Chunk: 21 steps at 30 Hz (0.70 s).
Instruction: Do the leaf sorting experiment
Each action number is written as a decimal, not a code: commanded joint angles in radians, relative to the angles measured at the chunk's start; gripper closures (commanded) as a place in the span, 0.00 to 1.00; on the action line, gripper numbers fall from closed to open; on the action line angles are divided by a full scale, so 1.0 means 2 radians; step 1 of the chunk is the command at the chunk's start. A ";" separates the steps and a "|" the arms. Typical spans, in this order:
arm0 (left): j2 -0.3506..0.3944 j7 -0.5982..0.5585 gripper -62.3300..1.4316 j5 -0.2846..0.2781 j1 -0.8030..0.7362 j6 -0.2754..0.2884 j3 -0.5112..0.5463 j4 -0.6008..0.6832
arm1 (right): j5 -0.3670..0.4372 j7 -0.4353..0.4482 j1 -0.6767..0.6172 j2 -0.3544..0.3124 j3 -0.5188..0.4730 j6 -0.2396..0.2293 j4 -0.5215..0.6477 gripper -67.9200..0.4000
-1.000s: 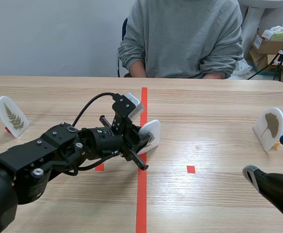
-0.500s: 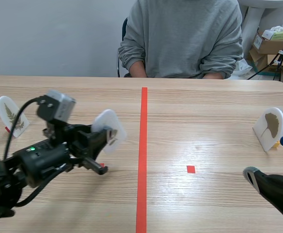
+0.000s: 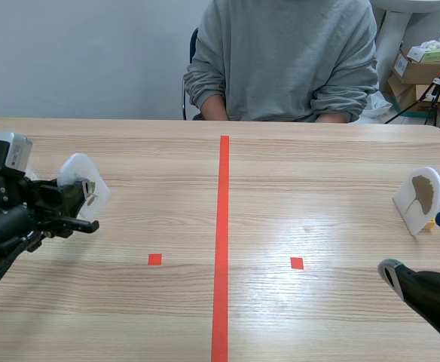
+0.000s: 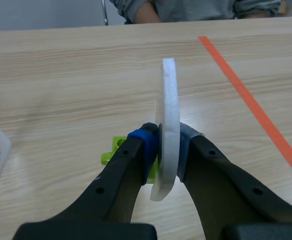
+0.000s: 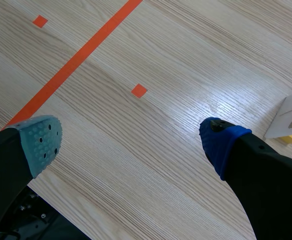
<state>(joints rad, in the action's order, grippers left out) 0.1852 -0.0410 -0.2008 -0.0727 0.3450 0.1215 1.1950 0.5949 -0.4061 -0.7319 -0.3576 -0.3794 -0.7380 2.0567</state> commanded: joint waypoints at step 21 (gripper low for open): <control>0.059 -0.050 0.91 0.006 0.128 -0.055 0.056 -0.225 | 0.006 0.002 -0.001 -0.005 -0.001 -0.004 -0.001 0.17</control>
<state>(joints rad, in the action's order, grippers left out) 0.2977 -0.1246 -0.1833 0.1799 0.2371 0.2295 0.7261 0.5949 -0.4095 -0.7319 -0.3576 -0.3794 -0.7380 2.0567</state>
